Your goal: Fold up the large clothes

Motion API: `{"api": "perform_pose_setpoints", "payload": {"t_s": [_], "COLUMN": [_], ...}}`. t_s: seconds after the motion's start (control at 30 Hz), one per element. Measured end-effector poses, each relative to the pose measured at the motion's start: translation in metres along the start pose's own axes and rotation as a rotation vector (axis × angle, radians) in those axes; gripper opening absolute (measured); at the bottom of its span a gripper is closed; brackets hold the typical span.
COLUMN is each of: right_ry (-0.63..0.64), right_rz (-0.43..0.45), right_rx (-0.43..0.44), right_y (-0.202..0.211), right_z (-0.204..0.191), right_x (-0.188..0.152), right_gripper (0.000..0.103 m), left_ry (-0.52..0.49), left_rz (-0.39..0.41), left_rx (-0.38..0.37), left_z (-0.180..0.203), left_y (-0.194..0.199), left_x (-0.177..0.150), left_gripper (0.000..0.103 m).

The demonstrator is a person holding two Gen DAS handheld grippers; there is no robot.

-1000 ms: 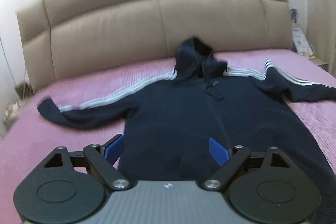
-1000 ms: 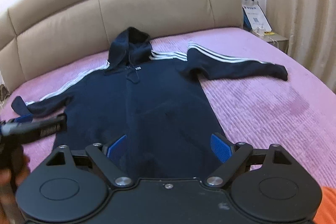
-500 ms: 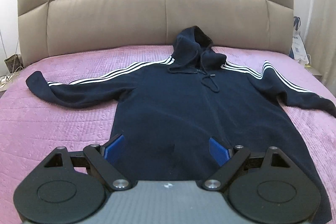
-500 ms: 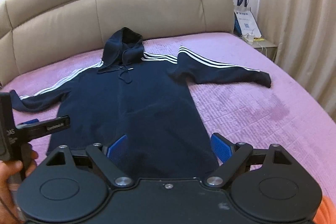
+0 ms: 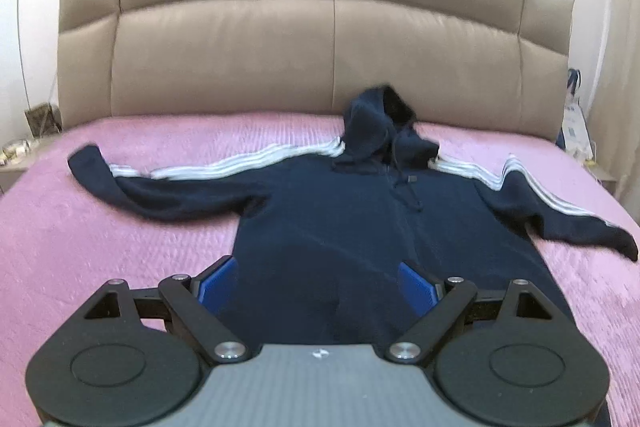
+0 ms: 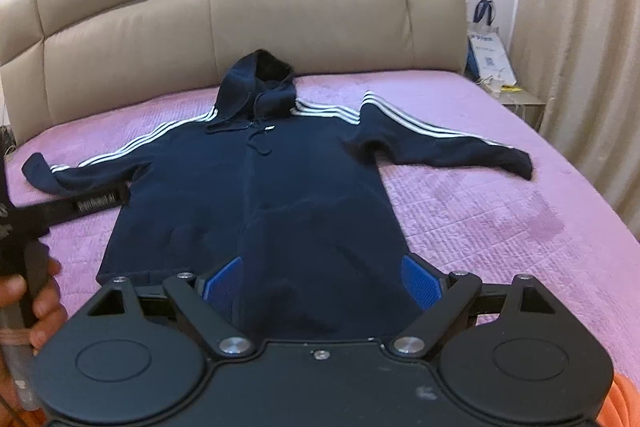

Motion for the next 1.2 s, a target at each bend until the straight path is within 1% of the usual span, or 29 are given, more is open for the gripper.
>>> {"api": "perform_pose_setpoints", "payload": {"t_s": [0.07, 0.1, 0.2, 0.3, 0.37, 0.43, 0.53, 0.6, 0.67, 0.7, 0.77, 0.8, 0.87, 0.93, 1.03, 1.13, 1.2], "right_ry": [0.009, 0.015, 0.033, 0.043, 0.040, 0.032, 0.026, 0.017, 0.001, -0.013, -0.067, -0.100, -0.155, -0.238, -0.402, -0.547, -0.640], "right_rz": [-0.012, -0.013, 0.001, 0.022, 0.032, 0.039, 0.048, 0.047, 0.032, 0.024, 0.013, 0.008, 0.000, -0.015, -0.022, -0.047, -0.047], "right_rx": [0.010, 0.010, -0.009, -0.033, -0.046, -0.044, -0.062, -0.082, -0.094, -0.104, -0.108, -0.109, -0.155, -0.206, -0.260, -0.269, -0.261], "right_y": [-0.008, -0.012, -0.022, -0.031, -0.039, -0.049, -0.071, -0.092, -0.117, -0.131, -0.159, -0.175, -0.208, -0.239, -0.283, -0.320, -0.339], "right_z": [-0.001, 0.000, 0.010, 0.027, 0.041, 0.055, 0.079, 0.101, 0.124, 0.139, 0.169, 0.185, 0.222, 0.263, 0.332, 0.388, 0.420], "right_x": [0.000, 0.002, 0.013, 0.027, 0.037, 0.045, 0.052, 0.053, 0.051, 0.051, 0.053, 0.057, 0.066, 0.071, 0.069, 0.057, 0.050], "right_gripper": [0.102, 0.102, 0.102, 0.102, 0.102, 0.102, 0.102, 0.102, 0.102, 0.102, 0.102, 0.102, 0.102, 0.102, 0.101, 0.098, 0.098], "left_ry": [-0.033, -0.045, -0.005, 0.054, 0.047, 0.023, 0.015, 0.013, -0.015, -0.029, -0.047, -0.059, -0.090, -0.133, -0.226, -0.304, -0.307], "left_rz": [0.046, 0.053, 0.052, 0.043, 0.044, 0.054, 0.023, 0.001, -0.021, -0.044, -0.081, -0.095, -0.108, -0.098, -0.073, -0.072, -0.094], "left_rx": [0.012, 0.032, 0.031, -0.035, -0.040, -0.023, -0.008, -0.016, -0.016, -0.012, -0.033, -0.037, -0.047, -0.064, -0.049, -0.014, -0.020], "left_z": [0.010, 0.017, 0.043, 0.079, 0.098, 0.110, 0.114, 0.112, 0.106, 0.105, 0.104, 0.105, 0.111, 0.115, 0.119, 0.119, 0.118], "left_y": [0.006, 0.007, -0.003, -0.026, -0.044, -0.063, -0.093, -0.111, -0.129, -0.140, -0.155, -0.164, -0.180, -0.192, -0.209, -0.224, -0.233], "left_x": [0.012, 0.021, 0.051, 0.080, 0.089, 0.091, 0.077, 0.060, 0.039, 0.028, 0.013, 0.009, 0.002, -0.005, -0.015, -0.027, -0.032], "left_gripper": [0.089, 0.089, 0.089, 0.089, 0.089, 0.089, 0.089, 0.089, 0.089, 0.089, 0.089, 0.089, 0.089, 0.089, 0.089, 0.089, 0.089]}}
Point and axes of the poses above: each gripper's, at about its wrist camera, not at the fingertips, and y roughly against the way its jaws point, z to its right, x to its top, the point moved 10 cm from there along -y, roughly the way its jaws point, and after that the axes turned 6 degrees about y, right-handed, at the moved point
